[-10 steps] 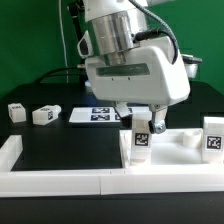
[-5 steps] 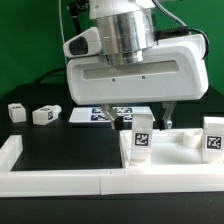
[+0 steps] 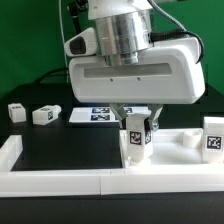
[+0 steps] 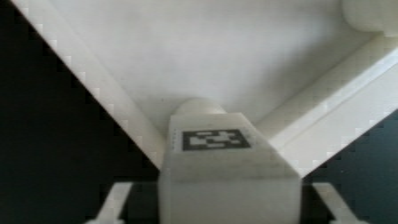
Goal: Assemble square table
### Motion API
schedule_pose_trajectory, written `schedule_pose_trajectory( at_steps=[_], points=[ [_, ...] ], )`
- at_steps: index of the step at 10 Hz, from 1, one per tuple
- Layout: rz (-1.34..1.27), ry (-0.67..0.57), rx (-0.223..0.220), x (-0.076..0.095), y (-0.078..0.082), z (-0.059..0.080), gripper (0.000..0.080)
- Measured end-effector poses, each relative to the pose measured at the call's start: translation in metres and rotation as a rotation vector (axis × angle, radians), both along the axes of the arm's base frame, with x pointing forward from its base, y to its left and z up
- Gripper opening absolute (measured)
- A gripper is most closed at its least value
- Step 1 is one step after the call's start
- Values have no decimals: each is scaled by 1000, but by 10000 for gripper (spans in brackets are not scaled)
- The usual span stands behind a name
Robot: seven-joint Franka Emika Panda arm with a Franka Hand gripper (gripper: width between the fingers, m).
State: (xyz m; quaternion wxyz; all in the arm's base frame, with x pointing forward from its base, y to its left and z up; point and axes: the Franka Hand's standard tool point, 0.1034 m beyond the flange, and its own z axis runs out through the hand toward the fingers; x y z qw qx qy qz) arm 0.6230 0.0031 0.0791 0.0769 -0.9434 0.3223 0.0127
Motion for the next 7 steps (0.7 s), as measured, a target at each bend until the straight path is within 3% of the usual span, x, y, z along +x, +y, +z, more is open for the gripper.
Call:
schedule_pose_trajectory(
  at_steps=[3, 6, 7],
  points=[
    [-414, 57, 22, 1, 1, -1, 293],
    [-966, 123, 152, 2, 1, -2, 294],
    [-992, 129, 153, 2, 2, -3, 294]
  ],
)
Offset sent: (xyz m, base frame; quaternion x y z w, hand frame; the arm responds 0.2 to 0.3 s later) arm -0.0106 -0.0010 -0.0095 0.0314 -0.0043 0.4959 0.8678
